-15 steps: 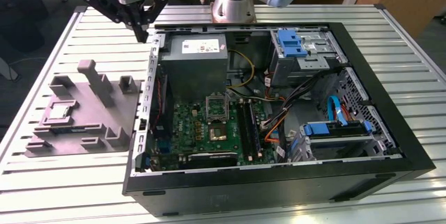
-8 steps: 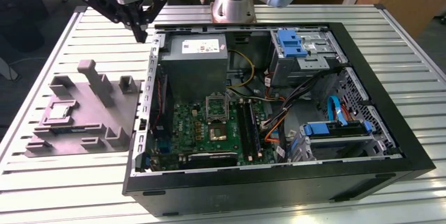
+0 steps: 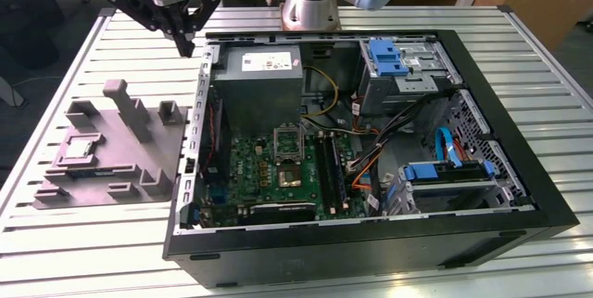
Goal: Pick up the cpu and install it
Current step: 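Reach for the cpu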
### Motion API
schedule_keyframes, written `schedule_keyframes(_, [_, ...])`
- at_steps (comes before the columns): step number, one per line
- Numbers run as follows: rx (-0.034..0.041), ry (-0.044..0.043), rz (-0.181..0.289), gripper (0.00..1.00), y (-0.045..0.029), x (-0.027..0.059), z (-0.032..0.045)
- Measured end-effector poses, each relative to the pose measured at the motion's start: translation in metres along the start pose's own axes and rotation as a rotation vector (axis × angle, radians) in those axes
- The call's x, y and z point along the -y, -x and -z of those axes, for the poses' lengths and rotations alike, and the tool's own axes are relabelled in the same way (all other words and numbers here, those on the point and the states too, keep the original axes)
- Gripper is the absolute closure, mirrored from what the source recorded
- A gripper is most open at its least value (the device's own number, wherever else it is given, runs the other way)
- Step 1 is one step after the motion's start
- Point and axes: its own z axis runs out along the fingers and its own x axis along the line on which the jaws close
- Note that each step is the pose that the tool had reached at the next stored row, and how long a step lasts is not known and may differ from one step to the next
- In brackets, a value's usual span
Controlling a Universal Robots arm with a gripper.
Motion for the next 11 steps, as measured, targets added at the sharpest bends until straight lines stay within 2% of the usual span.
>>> schedule_keyframes(11, [0.0000, 0.0000, 0.000, 0.89, -0.0030, 0.0002, -0.0001])
